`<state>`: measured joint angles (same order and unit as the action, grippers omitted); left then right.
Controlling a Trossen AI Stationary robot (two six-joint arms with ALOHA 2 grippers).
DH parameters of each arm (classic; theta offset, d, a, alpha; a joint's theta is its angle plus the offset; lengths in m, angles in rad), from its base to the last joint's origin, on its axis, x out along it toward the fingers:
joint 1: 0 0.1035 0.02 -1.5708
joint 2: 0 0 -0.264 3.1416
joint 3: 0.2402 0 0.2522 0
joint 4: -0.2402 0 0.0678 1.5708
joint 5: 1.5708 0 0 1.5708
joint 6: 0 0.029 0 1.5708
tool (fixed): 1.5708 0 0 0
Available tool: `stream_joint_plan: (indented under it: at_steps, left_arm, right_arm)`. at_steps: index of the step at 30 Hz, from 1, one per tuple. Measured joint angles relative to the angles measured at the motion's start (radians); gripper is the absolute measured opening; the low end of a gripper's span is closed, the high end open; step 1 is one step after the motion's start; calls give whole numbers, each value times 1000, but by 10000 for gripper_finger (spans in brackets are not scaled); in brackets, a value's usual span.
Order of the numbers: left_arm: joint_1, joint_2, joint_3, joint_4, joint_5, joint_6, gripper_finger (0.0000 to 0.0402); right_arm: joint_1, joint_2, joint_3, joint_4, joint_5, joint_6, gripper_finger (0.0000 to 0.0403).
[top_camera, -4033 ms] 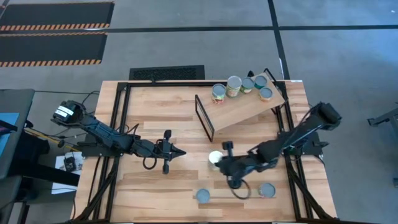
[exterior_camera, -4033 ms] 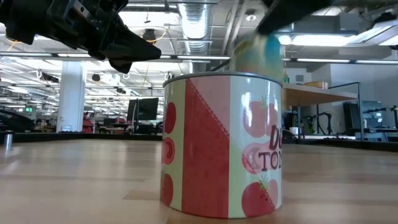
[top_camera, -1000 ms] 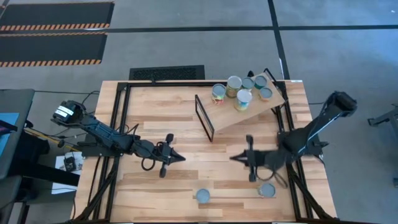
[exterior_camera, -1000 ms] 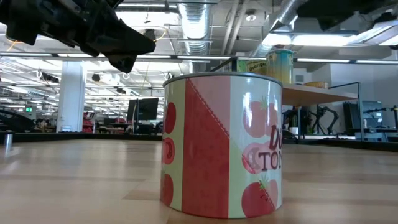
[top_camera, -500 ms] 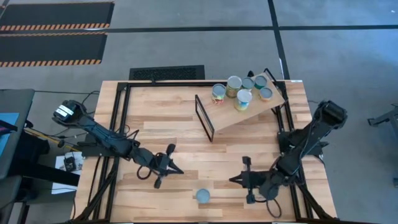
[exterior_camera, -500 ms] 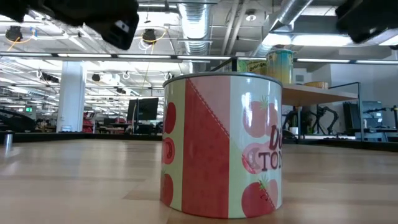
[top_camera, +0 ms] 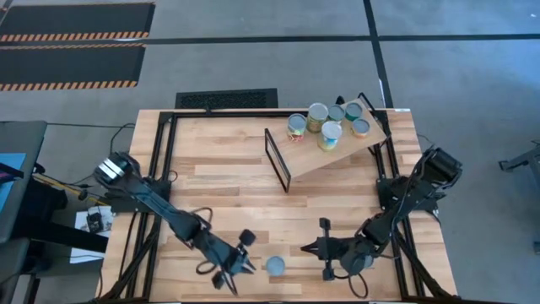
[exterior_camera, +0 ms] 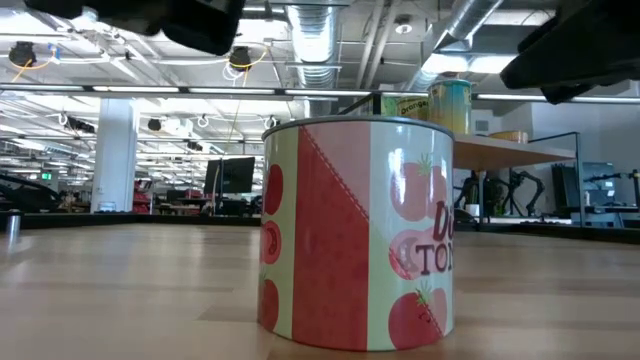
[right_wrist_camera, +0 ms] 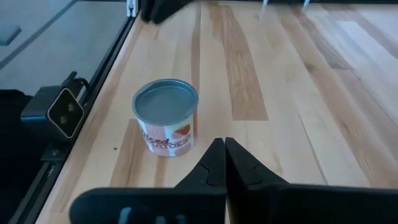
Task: Pick and place cans onto a shelf
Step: Put the canned diced tomatoes on the shelf
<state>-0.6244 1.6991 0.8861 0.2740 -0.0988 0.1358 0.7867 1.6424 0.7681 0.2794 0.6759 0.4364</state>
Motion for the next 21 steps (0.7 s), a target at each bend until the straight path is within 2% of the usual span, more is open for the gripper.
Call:
stream_joint_plan:
  at_steps: [6, 8, 11, 15, 21]
  left_arm:
    - [-1, 115, 129, -57, -153, 128, 97]
    - [4, 146, 155, -63, -175, 160, 106]
    - [14, 188, 195, -63, -136, 185, 111]
    - [26, 223, 239, -140, -90, 181, 110]
    - [34, 223, 243, -196, -90, 170, 100]
  right_arm:
    - [-3, 0, 0, -2, -1, -23, 8]
    - [-5, 0, 0, -4, -1, -27, 8]
    - [-10, -1, 0, -21, 1, -28, 10]
    - [-12, -1, 0, -32, 0, -29, 10]
    - [-25, -1, 0, -39, 1, -42, 11]
